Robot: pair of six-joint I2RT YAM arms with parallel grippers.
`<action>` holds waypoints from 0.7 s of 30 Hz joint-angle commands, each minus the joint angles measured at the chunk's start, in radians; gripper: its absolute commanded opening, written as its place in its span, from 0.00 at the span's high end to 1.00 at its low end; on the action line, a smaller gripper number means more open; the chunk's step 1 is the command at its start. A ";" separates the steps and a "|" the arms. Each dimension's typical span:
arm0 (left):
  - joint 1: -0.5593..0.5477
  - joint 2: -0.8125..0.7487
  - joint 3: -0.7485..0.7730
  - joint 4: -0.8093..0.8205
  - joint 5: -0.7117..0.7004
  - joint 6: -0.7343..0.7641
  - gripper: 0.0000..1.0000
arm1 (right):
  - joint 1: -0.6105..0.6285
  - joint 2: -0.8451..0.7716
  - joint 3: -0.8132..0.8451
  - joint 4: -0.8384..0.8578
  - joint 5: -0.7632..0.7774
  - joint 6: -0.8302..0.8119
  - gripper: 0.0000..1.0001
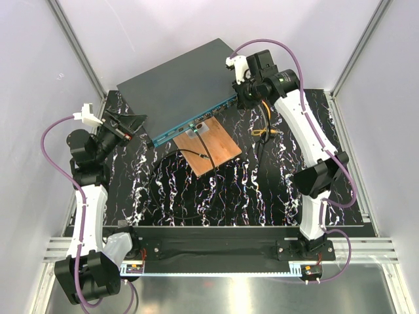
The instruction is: Insert the plug into the switch port
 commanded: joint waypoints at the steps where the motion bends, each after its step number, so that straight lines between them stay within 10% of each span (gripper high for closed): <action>1: 0.006 -0.002 0.004 0.074 0.015 0.011 0.01 | 0.017 0.008 0.086 0.087 -0.051 -0.019 0.92; 5: 0.006 -0.003 0.007 0.067 0.017 0.014 0.01 | 0.017 -0.016 0.048 0.076 -0.012 -0.023 0.71; 21: 0.006 -0.013 0.012 0.056 0.013 0.022 0.01 | 0.002 -0.162 -0.181 0.049 0.025 -0.040 0.40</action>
